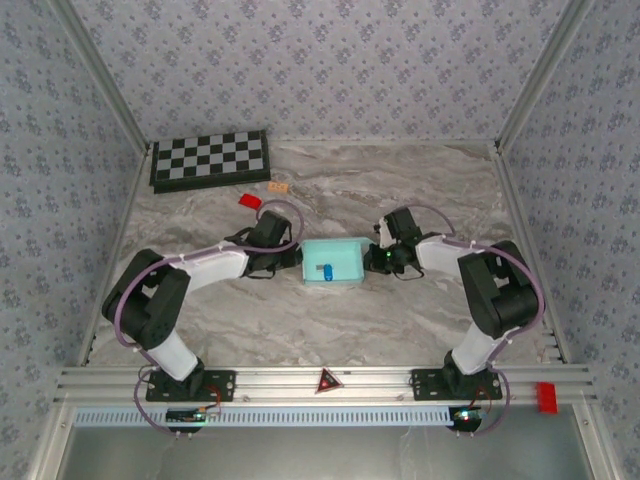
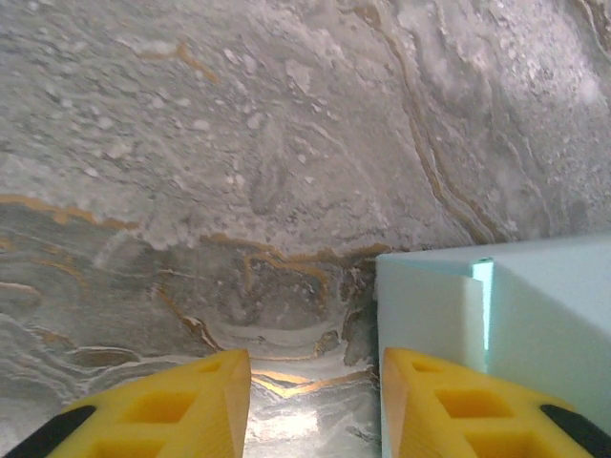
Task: Fold the paper box
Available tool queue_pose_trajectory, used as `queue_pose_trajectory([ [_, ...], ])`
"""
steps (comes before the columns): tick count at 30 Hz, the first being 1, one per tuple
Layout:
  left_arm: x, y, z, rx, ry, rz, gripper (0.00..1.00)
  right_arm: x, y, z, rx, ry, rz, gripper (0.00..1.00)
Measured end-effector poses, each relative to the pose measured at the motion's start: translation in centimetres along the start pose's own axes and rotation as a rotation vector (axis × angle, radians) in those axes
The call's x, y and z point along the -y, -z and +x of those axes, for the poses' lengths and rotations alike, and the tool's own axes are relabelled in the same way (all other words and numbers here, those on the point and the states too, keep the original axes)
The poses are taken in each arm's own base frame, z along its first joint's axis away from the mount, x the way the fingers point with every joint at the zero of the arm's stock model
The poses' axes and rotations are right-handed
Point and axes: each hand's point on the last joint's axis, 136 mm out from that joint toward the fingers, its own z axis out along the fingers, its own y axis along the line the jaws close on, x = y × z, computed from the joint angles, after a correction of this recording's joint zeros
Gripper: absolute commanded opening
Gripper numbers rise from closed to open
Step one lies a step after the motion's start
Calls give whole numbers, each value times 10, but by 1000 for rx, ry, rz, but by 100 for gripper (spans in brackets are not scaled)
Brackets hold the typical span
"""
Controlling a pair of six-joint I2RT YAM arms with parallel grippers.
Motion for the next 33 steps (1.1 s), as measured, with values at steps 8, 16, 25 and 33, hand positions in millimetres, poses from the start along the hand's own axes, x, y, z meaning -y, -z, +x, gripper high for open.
queue_pose_trajectory([
  [8, -14, 8, -10, 35, -16, -99, 44, 4, 11, 5, 34, 24, 81, 19],
  [16, -22, 48, -22, 138, -29, -122, 49, 18, 44, -5, 104, 58, 188, 29],
  [25, -34, 105, -31, 268, -139, -138, 71, 15, 101, -22, 251, 174, 216, 33],
  [33, -17, 136, -32, 319, -380, -45, 84, -1, 126, -21, 346, 393, 178, 50],
])
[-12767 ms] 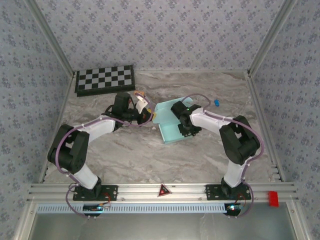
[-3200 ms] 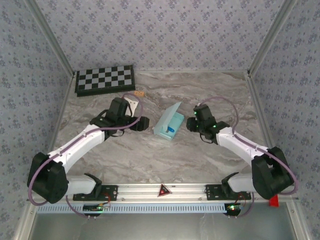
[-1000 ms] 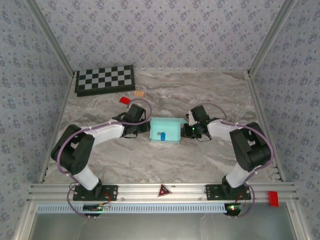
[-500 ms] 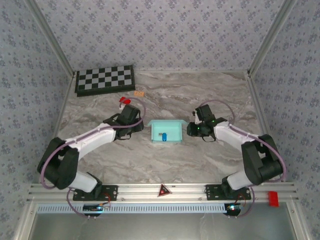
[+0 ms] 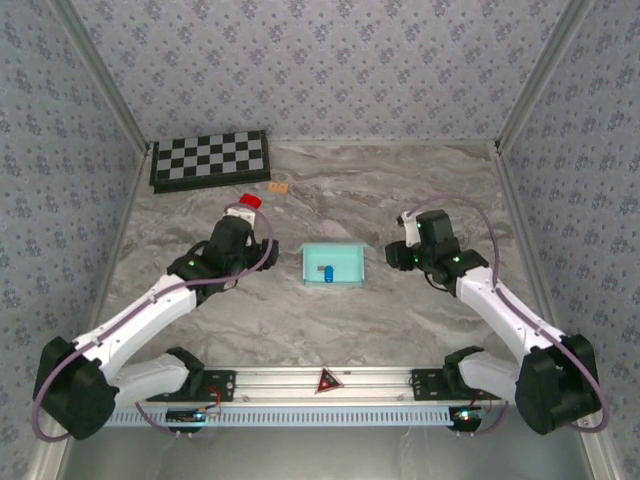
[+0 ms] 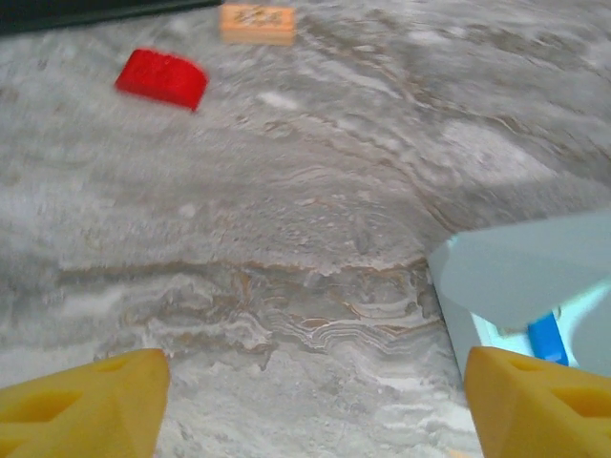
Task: Fold the paper box
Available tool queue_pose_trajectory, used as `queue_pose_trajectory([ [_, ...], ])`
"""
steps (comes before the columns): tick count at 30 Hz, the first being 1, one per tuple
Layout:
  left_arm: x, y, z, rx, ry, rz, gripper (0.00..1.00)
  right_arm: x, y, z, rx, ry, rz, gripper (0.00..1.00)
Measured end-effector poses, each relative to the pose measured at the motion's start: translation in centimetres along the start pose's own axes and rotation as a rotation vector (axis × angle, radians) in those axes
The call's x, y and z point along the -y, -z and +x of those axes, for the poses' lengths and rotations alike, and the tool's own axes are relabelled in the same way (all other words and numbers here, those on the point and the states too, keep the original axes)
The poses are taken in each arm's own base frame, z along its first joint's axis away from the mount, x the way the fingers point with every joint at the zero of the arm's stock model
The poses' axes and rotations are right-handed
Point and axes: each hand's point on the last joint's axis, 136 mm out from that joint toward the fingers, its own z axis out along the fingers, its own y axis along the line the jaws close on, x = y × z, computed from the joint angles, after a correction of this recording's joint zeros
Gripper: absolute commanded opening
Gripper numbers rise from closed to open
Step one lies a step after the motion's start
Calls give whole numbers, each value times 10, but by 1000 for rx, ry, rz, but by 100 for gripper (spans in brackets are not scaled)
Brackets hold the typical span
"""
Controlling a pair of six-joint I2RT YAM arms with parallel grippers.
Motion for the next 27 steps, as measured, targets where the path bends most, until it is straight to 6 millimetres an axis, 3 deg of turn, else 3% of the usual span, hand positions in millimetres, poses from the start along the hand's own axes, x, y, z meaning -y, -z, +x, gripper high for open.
queue_pose_trajectory([
  [4, 22, 1, 6, 9, -162, 141, 86, -12, 1, 3, 20, 117, -70, 54],
  [12, 49, -8, 21, 16, -427, 300, 88, -41, -2, 3, 40, 296, -201, 58],
  [18, 61, -22, 34, -25, -507, 376, 87, -53, -9, 5, 41, 367, -226, 60],
  [27, 74, -35, 8, 24, -476, 386, 81, -47, -27, -7, 22, 327, -181, 59],
])
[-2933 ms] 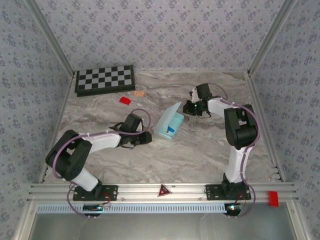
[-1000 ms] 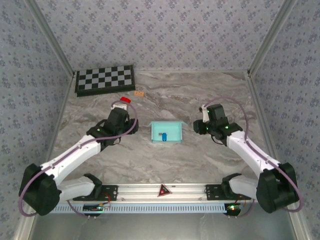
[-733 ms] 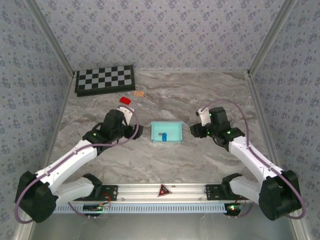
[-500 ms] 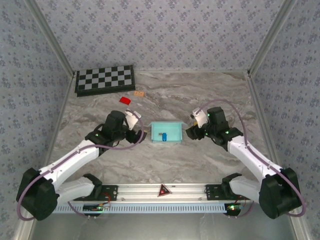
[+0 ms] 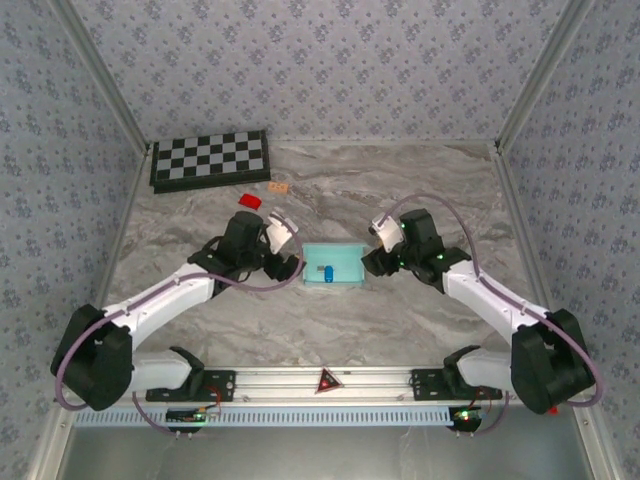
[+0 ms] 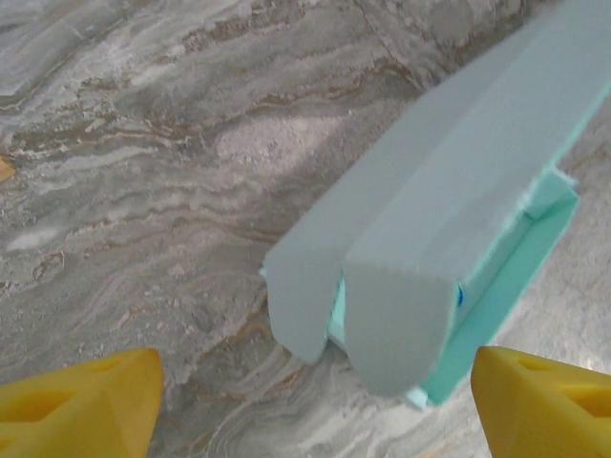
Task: Fold the paper box
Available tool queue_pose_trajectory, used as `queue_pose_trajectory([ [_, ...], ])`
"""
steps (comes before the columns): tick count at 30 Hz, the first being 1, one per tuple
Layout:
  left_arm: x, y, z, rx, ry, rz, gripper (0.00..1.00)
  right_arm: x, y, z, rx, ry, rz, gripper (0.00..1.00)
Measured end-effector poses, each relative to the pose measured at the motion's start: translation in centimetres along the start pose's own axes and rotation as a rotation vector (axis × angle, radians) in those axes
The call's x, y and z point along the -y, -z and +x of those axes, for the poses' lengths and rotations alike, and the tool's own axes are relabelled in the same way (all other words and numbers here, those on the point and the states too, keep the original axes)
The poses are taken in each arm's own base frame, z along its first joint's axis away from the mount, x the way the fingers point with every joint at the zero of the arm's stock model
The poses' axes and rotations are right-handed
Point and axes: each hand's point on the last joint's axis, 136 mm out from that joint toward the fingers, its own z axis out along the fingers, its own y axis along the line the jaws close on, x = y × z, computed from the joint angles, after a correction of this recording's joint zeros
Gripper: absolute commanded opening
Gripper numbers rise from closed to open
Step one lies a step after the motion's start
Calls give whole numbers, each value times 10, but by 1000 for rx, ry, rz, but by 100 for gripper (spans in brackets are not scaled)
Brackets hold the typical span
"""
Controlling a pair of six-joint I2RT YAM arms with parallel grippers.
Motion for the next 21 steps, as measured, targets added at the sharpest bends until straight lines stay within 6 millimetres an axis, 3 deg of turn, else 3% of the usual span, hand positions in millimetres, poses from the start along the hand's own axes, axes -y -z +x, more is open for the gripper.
queue_pose_trajectory([
  [10, -3, -15, -2, -19, 91, 4, 68, 9, -14, -8, -20, -78, 19, 55],
  [21, 1, -24, -3, -36, 193, 37, 45, 11, -20, -13, -29, -152, 18, 45],
])
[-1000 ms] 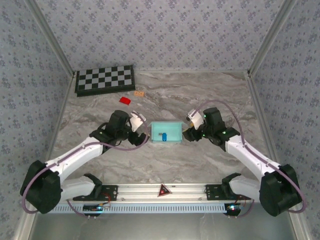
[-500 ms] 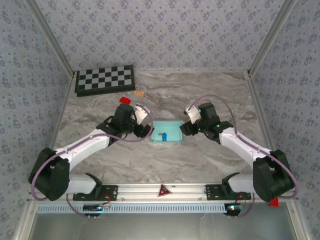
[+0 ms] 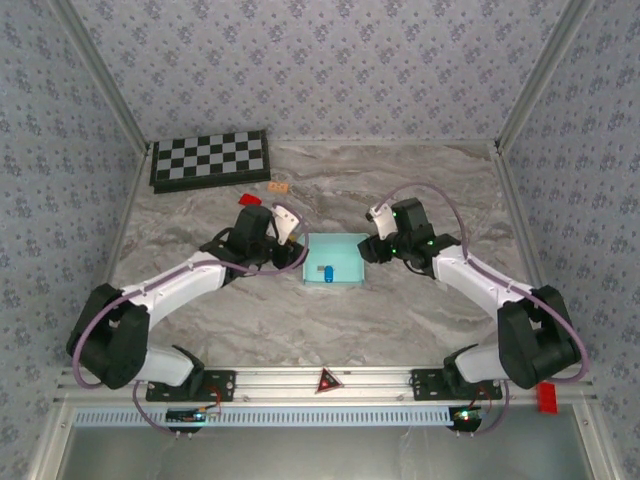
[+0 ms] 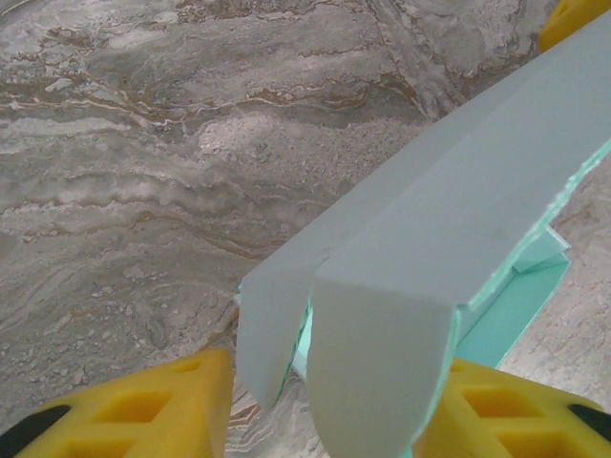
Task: Fold the paper box
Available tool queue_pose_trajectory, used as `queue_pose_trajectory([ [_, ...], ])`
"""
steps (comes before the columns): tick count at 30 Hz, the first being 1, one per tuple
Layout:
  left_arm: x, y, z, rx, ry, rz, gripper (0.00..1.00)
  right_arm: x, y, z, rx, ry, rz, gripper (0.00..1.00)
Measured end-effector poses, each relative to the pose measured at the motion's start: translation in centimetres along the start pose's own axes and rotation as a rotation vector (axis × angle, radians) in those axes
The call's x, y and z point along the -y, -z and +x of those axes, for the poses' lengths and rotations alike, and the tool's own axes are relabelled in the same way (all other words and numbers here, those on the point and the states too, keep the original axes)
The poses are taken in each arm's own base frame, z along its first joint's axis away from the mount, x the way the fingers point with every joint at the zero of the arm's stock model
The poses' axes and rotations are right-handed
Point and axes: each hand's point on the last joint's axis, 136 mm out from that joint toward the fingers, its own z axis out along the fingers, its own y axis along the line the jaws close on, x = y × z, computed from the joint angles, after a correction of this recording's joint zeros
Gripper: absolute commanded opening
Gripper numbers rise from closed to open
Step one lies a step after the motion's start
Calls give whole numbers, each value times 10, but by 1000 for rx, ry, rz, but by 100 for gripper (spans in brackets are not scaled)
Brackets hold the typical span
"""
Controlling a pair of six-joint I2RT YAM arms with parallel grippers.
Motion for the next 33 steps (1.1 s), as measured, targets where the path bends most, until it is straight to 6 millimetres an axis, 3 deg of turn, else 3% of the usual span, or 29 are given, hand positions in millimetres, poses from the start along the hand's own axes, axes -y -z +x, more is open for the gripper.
queue_pose_trajectory([
  [8, 2, -2, 2, -8, 43, 15, 30, 0, -2, 3, -13, -41, -1, 35],
  [16, 2, -3, 2, -10, 69, 17, 27, -1, -3, 4, -17, -85, -6, 29],
  [33, 2, -4, -6, 29, 132, 21, 33, -8, -5, 1, -7, -168, -37, 25],
])
